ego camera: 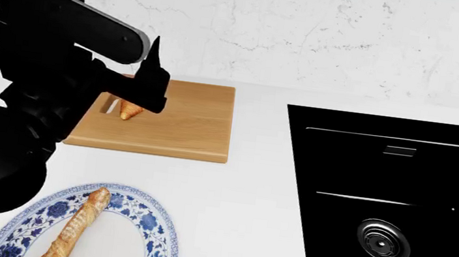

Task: From the different types of pastries on the counter, select a croissant and place it on the cutting board. Then retrieve a jar of jam from the cabinet and place it alongside the croissant on the cutting board.

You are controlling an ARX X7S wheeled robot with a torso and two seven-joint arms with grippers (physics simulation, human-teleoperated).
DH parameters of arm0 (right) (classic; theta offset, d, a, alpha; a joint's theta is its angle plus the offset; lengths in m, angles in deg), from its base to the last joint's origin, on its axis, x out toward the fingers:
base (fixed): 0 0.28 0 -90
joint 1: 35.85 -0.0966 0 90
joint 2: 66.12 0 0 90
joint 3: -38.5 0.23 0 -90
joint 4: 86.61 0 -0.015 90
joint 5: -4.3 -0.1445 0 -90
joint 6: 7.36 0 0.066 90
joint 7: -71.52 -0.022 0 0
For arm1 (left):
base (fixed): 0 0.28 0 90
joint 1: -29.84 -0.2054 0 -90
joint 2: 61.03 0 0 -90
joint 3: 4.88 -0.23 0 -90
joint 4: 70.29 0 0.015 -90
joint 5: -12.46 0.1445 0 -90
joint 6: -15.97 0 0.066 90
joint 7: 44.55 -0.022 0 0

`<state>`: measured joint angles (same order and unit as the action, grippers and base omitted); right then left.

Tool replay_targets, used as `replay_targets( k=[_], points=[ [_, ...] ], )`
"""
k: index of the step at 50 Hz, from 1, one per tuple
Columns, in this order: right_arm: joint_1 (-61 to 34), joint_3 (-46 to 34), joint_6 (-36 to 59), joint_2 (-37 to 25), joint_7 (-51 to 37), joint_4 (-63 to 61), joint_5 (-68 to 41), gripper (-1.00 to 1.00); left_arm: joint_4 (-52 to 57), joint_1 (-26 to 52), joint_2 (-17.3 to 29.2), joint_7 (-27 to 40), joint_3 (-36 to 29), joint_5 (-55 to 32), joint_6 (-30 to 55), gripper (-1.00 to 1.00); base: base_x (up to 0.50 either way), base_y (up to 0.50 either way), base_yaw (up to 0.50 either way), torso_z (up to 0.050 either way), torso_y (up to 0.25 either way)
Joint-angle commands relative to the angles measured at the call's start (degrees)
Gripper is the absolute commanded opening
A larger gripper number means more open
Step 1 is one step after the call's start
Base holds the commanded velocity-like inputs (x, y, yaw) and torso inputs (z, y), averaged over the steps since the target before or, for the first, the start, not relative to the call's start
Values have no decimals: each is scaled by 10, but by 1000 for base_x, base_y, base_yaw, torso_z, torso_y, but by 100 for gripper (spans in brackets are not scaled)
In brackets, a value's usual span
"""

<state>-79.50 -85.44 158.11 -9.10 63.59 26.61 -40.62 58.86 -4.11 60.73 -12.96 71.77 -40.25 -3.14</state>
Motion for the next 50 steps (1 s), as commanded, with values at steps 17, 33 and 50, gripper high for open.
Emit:
replay_targets(
  k=[17,33,50],
  points=[
    [6,-2,52,69,139,91,189,100,-4,0,4,3,-11,1,-10,100,0,0,0,0,0],
    [19,45,-47,88,71,229,242,100,-9,-4,12,0,-20,7,-20,100,11,1,7,0,0],
    [-12,71,-102,114,66,290,312,100,-14,-15,17,-4,-28,14,-35,100,5,1,4,1,0]
  ],
)
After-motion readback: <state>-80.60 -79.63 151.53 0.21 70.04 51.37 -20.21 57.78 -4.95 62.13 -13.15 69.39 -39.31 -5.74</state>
